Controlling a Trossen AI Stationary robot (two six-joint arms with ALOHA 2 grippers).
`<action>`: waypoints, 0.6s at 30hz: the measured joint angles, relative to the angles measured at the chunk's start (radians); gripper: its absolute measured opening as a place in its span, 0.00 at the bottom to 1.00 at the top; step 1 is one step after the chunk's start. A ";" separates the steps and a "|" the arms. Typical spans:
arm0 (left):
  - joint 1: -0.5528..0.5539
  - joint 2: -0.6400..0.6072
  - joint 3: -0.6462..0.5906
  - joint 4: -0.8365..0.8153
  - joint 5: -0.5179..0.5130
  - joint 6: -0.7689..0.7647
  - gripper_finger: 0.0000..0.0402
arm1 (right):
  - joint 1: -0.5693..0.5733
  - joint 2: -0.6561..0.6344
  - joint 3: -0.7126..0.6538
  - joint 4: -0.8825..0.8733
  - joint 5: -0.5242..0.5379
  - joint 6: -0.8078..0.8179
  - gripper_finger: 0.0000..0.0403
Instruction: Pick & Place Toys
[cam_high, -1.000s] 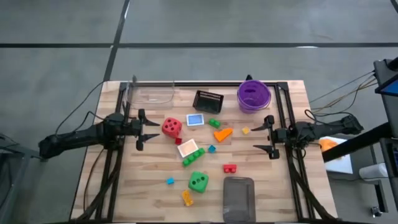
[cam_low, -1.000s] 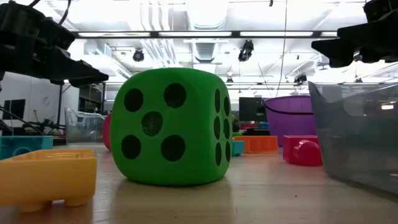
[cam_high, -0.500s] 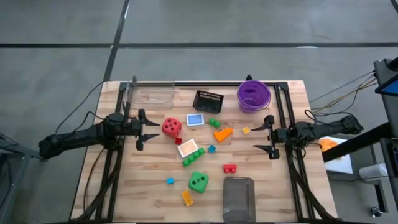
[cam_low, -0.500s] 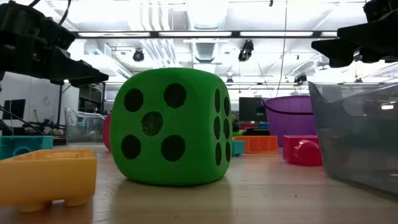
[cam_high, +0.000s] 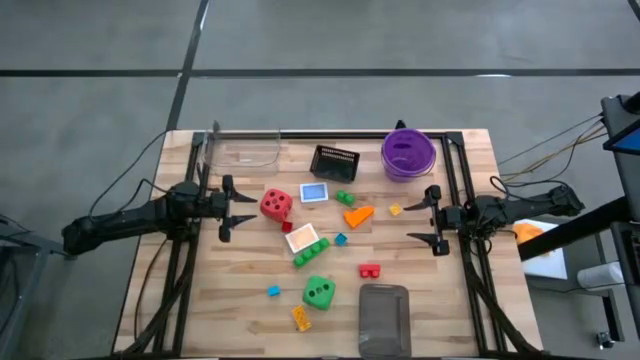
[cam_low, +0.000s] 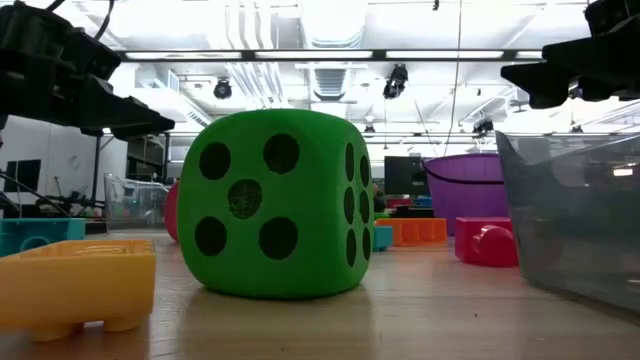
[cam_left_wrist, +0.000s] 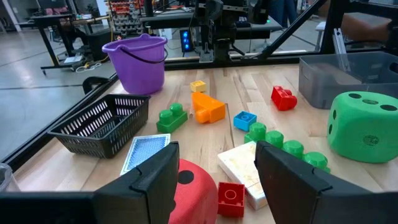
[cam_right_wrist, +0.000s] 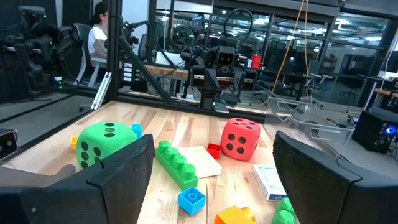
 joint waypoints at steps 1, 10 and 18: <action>0.000 0.000 0.000 0.000 0.000 0.000 0.52 | 0.000 0.000 0.000 0.000 0.000 0.000 0.80; 0.000 0.000 0.000 0.000 -0.003 0.031 0.52 | 0.000 0.000 0.000 0.000 0.000 0.000 0.80; 0.000 0.000 -0.001 0.005 -0.031 0.398 0.52 | 0.000 0.000 0.000 0.000 0.000 0.000 0.80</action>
